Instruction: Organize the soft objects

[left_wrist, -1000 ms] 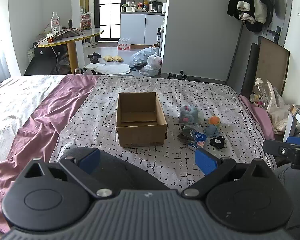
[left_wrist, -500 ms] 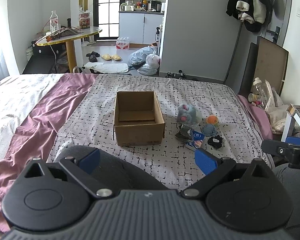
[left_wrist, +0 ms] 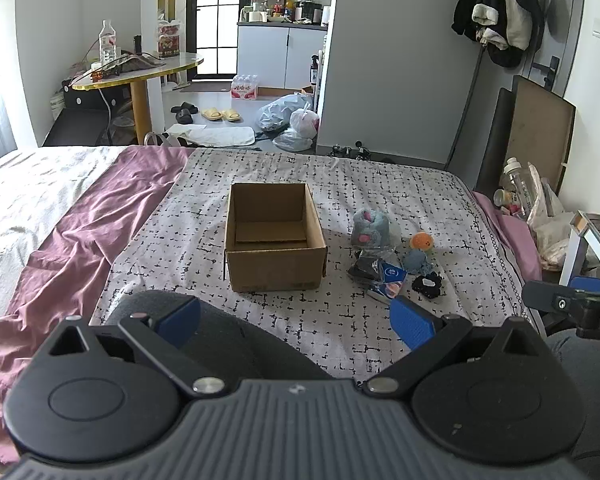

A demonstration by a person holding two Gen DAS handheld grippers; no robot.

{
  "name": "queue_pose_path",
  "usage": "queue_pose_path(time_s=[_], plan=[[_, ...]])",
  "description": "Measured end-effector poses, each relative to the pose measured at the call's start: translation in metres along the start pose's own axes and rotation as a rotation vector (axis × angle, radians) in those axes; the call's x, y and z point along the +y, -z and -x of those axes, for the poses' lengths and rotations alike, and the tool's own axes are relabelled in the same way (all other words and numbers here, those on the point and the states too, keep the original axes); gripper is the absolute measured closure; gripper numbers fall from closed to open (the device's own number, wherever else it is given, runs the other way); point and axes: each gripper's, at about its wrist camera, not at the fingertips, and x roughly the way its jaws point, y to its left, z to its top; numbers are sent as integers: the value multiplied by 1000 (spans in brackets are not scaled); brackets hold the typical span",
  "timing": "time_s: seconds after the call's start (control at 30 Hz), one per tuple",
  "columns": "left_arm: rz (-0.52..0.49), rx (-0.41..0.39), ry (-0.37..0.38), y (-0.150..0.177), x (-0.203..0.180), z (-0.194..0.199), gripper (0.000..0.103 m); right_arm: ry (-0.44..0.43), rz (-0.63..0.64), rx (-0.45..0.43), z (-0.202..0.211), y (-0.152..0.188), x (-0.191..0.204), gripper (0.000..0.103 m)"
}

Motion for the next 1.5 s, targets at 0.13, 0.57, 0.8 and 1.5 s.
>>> queue_pose_path(time_s=[0.13, 0.57, 0.8, 1.5], plan=[[7, 0, 3, -1, 4, 1, 3, -1, 1, 0, 0, -1, 0, 0], [9, 1, 2, -1, 5, 0, 3, -1, 0, 2, -1, -1, 2, 0], [7, -1, 4, -2, 5, 0, 3, -5, 2, 1, -2, -2, 1, 0], [-2, 53, 29, -14, -21, -50, 3, 27, -34, 56, -35, 0, -28, 0]])
